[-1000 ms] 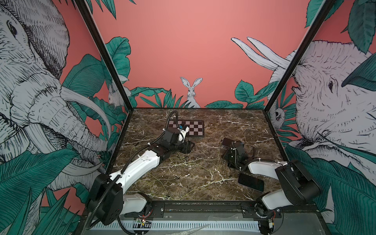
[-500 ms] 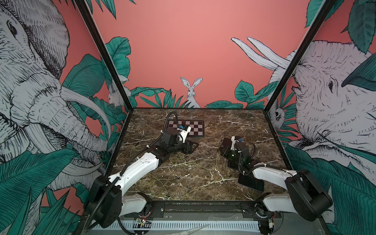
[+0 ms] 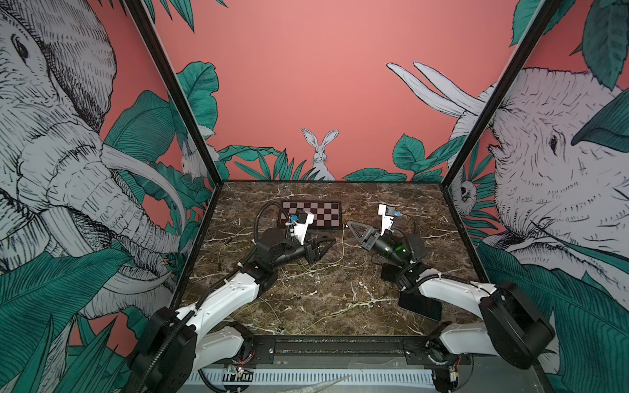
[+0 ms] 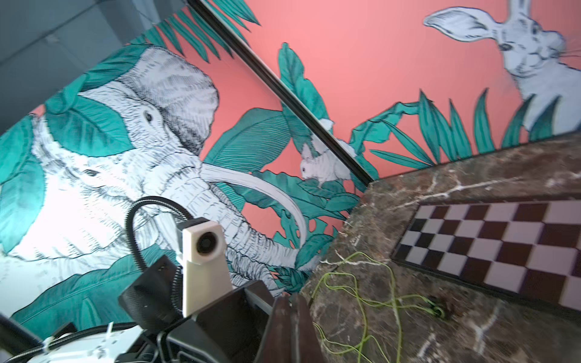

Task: Plug wired earphones into phones
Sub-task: Pick up the wired earphone from the center of the board.

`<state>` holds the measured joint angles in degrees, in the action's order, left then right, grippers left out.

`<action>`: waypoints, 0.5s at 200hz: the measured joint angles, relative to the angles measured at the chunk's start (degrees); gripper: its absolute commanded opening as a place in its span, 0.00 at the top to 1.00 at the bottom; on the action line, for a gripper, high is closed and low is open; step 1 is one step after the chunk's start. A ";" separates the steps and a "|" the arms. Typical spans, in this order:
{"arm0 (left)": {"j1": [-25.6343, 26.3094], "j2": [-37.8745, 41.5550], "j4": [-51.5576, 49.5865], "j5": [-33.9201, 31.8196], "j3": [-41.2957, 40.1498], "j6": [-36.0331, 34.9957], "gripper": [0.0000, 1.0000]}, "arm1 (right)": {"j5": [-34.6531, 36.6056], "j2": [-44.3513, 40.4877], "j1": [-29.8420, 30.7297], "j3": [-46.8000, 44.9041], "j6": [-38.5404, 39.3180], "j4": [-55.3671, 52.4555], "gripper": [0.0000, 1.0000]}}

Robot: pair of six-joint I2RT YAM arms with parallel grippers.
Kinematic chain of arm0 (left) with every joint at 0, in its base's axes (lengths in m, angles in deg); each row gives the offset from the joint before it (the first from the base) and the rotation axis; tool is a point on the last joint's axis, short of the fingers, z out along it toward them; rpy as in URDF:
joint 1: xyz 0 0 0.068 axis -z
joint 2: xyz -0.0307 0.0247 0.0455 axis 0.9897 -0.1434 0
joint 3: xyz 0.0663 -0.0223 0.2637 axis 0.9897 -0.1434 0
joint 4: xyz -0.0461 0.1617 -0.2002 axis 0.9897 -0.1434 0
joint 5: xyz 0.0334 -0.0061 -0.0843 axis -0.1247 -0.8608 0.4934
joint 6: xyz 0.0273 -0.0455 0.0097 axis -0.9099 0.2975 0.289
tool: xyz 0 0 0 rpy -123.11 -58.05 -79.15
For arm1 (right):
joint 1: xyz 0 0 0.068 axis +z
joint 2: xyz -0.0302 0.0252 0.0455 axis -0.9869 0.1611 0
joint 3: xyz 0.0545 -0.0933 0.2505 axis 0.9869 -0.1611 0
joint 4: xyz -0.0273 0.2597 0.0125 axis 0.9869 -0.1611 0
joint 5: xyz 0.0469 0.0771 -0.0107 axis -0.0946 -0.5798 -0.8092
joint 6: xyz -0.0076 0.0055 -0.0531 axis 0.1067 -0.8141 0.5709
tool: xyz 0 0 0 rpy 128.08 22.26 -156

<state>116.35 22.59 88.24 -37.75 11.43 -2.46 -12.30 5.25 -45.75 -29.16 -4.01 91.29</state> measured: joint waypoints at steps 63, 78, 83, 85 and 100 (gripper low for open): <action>0.04 -0.02 16.70 0.37 -3.78 5.01 0.61 | -1.20 -2.08 3.67 0.72 4.55 -1.60 1.00; 0.04 -0.11 19.19 0.85 -3.78 5.99 0.64 | -1.64 -2.16 4.09 1.07 5.07 -1.75 1.00; 0.04 -0.13 19.76 1.05 -3.80 6.21 0.64 | -1.73 -2.14 4.17 1.22 5.22 -1.81 1.00; 0.04 -0.13 19.93 1.11 -3.80 6.19 0.64 | -1.75 -2.14 4.22 1.27 5.31 -1.81 1.00; 0.04 -0.17 20.83 1.70 -3.80 6.67 0.64 | -1.84 -2.14 4.42 1.46 5.75 -1.77 1.00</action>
<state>116.39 22.41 109.07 -36.05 7.63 4.20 -14.14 3.11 -41.33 -27.69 1.74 89.52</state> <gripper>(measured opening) 0.358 0.046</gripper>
